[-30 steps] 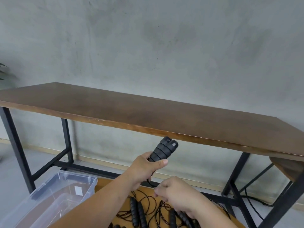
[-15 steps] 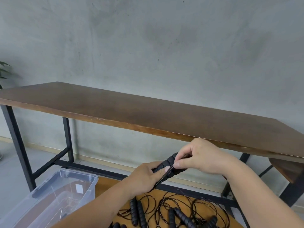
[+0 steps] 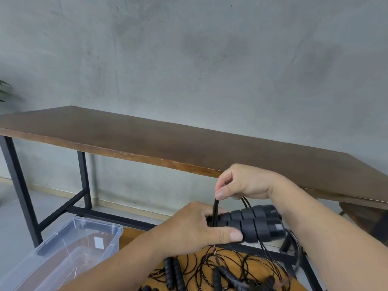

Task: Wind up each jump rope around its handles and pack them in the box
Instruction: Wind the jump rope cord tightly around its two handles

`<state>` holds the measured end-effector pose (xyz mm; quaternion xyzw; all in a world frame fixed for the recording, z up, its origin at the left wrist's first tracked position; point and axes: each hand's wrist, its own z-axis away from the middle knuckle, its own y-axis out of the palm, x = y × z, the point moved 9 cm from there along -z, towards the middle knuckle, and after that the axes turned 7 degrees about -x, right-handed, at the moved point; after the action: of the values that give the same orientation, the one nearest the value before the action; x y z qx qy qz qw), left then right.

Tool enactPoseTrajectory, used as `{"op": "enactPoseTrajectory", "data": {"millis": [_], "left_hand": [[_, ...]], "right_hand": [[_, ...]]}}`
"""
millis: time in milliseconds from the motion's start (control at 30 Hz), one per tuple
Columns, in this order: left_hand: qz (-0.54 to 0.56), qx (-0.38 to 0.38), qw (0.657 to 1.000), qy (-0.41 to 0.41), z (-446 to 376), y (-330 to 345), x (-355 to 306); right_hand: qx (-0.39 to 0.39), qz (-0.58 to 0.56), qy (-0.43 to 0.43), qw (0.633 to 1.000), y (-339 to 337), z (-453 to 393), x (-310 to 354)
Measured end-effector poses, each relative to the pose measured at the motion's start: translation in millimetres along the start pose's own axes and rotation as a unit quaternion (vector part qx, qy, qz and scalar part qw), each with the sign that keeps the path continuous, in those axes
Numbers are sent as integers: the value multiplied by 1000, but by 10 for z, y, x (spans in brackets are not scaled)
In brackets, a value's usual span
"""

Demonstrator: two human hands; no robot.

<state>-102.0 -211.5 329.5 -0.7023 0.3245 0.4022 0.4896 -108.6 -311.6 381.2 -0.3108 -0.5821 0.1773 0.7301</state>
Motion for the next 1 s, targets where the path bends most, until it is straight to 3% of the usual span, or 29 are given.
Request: {"op": "enactPoseTrajectory", "data": {"millis": [133, 300, 500, 667, 733, 800, 900, 1000], "left_hand": [[-1, -54, 998, -20, 9, -237, 45], [-12, -29, 998, -60, 41, -247, 215], [-41, 67, 996, -48, 16, -134, 213], [-85, 150, 978, -113, -28, 1, 549], [-49, 135, 977, -156, -36, -25, 694], [58, 95, 973, -200, -48, -95, 858], [232, 15, 941, -244, -59, -269, 1055], [260, -65, 928, -257, -92, -487, 1189]], "right_hand": [[-28, -9, -7, 1000, 72, 19, -146], [-86, -148, 42, 984, 259, -46, -390], [-98, -116, 1, 988, 108, 109, -260], [-110, -105, -18, 988, -26, 240, -236], [-118, -52, -35, 991, -58, 302, -201], [-126, -18, -43, 991, -63, 370, -233], [-152, -39, -13, 987, -123, 494, -483], [-105, -11, 50, 993, -39, 552, -850]]}}
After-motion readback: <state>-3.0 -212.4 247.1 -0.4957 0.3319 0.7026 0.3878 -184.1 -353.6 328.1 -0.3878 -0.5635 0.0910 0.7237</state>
